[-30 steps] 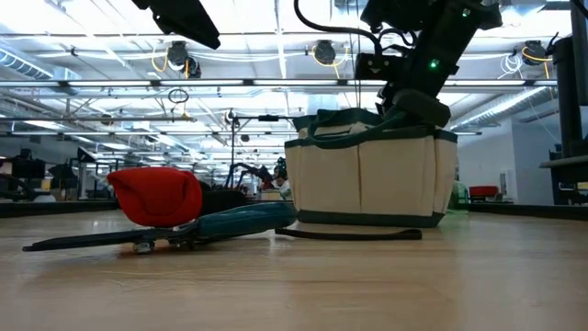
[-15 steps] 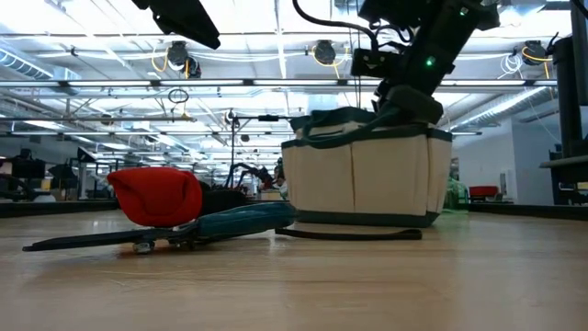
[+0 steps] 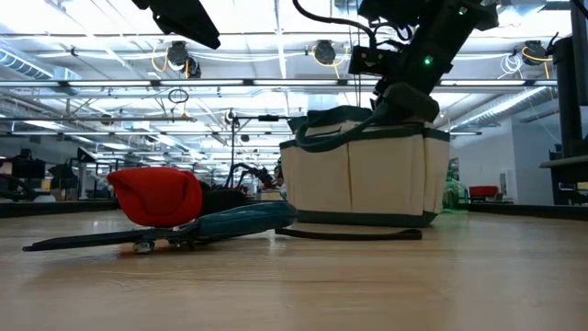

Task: Pick & Place Garden tools in Gardening bag
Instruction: Put the left green shear scissors into the gardening bag

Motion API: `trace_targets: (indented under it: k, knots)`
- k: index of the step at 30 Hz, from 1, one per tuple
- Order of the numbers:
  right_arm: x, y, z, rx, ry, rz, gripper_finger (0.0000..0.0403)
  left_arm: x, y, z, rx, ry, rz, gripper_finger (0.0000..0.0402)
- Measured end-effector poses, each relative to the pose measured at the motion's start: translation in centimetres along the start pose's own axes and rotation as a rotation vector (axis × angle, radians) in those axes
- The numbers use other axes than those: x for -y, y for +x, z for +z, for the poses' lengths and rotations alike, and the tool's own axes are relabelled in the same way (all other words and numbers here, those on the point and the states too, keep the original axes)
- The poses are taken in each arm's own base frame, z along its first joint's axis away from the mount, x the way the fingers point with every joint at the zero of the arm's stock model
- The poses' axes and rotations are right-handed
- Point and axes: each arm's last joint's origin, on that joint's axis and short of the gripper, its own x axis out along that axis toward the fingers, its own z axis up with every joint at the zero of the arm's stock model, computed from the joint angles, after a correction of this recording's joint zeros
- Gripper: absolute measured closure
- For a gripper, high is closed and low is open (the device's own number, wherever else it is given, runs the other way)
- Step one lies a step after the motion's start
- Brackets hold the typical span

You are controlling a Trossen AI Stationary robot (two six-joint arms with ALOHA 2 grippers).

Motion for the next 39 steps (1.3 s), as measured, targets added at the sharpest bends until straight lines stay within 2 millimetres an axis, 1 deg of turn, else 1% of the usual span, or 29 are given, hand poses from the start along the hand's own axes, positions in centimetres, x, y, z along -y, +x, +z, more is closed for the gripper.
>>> trace_targets:
  k: [8, 13, 24, 35, 39]
  knots:
    - [-0.03, -0.01, 0.46, 0.044, 0.021, 0.004, 0.0207, 0.01, 0.0, 0.0, 0.0, 0.0, 0.0, 0.0256]
    - [-0.02, -0.01, 0.37, 0.036, 0.048, 0.004, 0.021, 0.0, 0.0, 0.0, 0.0, 0.0, 0.0, 0.0256]
    - [-0.02, -0.02, 0.39, 0.037, 0.052, 0.005, 0.0207, 0.01, 0.0, 0.0, 0.0, 0.0, 0.0, 0.0256]
    - [-0.03, -0.03, 0.44, 0.041, 0.151, 0.007, 0.0209, 0.01, 0.0, 0.0, 0.0, 0.0, 0.0, 0.0256]
    - [-0.03, -0.03, 0.44, 0.042, 0.152, 0.007, 0.021, 0.01, 0.0, -0.01, 0.0, 0.0, 0.0, 0.0256]
